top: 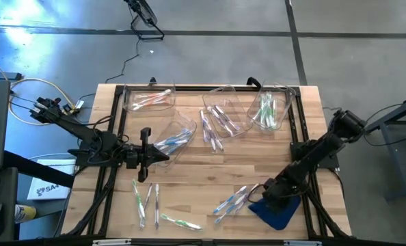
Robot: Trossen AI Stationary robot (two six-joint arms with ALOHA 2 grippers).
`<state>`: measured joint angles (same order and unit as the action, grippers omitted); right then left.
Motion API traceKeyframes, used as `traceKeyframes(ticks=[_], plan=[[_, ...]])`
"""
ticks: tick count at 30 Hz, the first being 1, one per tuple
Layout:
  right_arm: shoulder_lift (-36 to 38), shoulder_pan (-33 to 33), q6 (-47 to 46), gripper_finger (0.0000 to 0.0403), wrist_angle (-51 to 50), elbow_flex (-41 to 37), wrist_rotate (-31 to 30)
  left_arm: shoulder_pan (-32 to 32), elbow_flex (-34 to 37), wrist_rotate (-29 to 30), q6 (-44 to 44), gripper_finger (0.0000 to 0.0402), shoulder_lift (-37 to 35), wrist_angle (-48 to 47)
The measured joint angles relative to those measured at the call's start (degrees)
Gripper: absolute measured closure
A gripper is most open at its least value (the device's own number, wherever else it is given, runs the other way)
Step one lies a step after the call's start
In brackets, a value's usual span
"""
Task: Pick & Place Toothbrushes
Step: Put the purple toothbrush into the top center transparent bin
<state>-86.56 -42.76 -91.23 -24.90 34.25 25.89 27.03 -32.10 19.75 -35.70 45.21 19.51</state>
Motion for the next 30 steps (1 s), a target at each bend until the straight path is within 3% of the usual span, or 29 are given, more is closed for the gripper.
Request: traceKeyframes(ticks=[7,13,17,25,30], plan=[[-0.13,-0.02,6.42,0.0401,-3.79,5.71,2.37,0.0,0.0,0.0,0.0,0.0402,0.0,0.0],[-0.07,0.0,12.55,0.0401,-5.19,10.83,-1.64,0.0,0.0,0.0,0.01,0.0402,0.01,0.0],[-0.05,0.0,18.15,0.0401,-5.3,13.75,-7.51,0.0,0.0,0.0,0.02,0.0402,0.02,0.0],[0.0,0.59,30.95,0.0401,-8.28,17.17,-25.37,0.0,0.0,0.0,0.02,0.0402,0.02,-0.02],[0.0,0.94,34.23,0.0401,-8.4,17.17,-30.85,0.0,0.0,0.0,0.02,0.0402,0.02,0.0]])
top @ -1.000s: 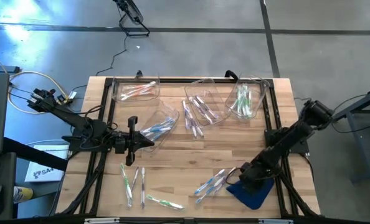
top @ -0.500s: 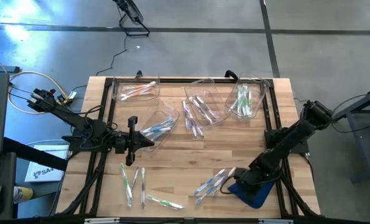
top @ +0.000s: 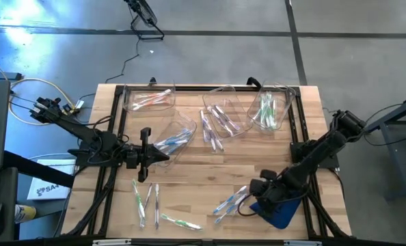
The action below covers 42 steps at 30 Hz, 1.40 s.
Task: Pick & Place Toothbrushes
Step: Put the purple toothbrush into the top center transparent bin
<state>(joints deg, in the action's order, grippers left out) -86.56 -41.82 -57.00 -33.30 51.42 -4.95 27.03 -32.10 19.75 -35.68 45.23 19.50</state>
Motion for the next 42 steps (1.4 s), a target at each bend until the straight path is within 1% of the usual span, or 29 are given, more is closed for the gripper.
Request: traceKeyframes(ticks=[4,7,12,18,21,29,33,36,42], plan=[[0.0,0.55,1.54,0.0401,0.04,0.0,-2.66,0.0,0.0,0.0,0.0,0.0402,0.0,-0.06],[0.0,1.38,1.37,0.0401,0.08,0.0,-3.08,0.0,0.0,0.0,0.02,0.0402,0.0,-0.07],[0.0,2.92,-2.51,0.0401,1.04,0.02,-3.08,0.0,0.0,0.0,0.0,0.0402,0.0,-0.87],[0.0,5.35,-3.16,0.0401,2.06,0.02,-3.08,0.0,0.0,0.0,-0.02,0.0402,0.0,-7.44],[0.0,6.98,-3.01,0.0401,2.57,0.02,-3.06,0.0,0.0,0.0,0.02,0.0402,0.02,-9.12],[0.02,11.25,4.17,0.0401,3.92,0.02,-3.08,0.0,0.0,0.0,1.66,0.0402,0.0,-9.39],[0.02,12.78,6.03,0.0401,4.24,0.02,-3.08,0.0,0.0,0.0,1.68,0.0402,0.0,-9.39],[0.02,13.52,7.83,0.0401,4.1,0.02,-3.08,0.0,0.0,0.0,1.68,0.0402,0.0,-9.39],[0.02,13.84,15.66,0.0401,2.67,0.03,-2.99,0.0,0.0,0.0,1.62,0.0402,0.0,-9.38]])
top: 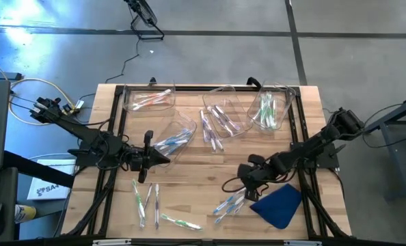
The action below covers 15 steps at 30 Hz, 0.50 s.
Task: Pick & Place Toothbrushes
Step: Put the purple toothbrush into the top center transparent bin
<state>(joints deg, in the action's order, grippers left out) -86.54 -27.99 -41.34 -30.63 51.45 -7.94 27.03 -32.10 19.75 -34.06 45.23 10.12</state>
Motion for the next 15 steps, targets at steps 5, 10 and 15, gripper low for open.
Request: traceKeyframes(ticks=[5,10,15], plan=[[0.0,0.0,2.11,0.0382,-2.88,0.01,2.43,0.0,0.0,0.0,0.04,0.0402,0.0,0.01],[0.0,-0.02,2.62,0.0316,-3.7,0.01,3.02,0.0,0.0,0.0,0.04,0.0402,0.0,0.03],[0.0,-0.13,7.29,0.0257,-6.06,0.01,5.44,0.0,0.0,0.02,0.04,0.0402,0.0,0.03]])
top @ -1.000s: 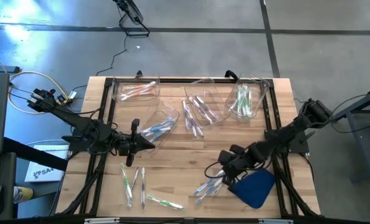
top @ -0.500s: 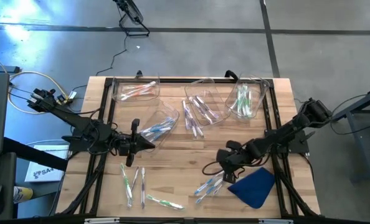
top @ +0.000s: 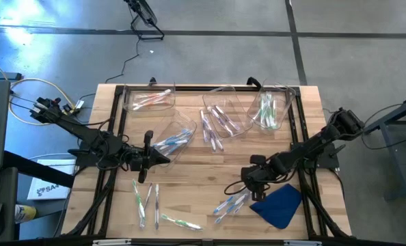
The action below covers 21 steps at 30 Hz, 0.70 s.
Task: Pick & Place Toothbrushes
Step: Put the purple toothbrush into the top center transparent bin
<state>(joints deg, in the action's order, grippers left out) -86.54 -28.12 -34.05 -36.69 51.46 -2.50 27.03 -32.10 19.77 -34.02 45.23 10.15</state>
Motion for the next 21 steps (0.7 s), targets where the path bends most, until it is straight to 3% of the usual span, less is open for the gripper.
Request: traceKeyframes(ticks=[21], plan=[[0.0,-0.33,1.19,0.0242,-1.35,-4.0,4.25,0.0,0.0,0.0,-0.04,0.0402,-0.01,-0.04]])
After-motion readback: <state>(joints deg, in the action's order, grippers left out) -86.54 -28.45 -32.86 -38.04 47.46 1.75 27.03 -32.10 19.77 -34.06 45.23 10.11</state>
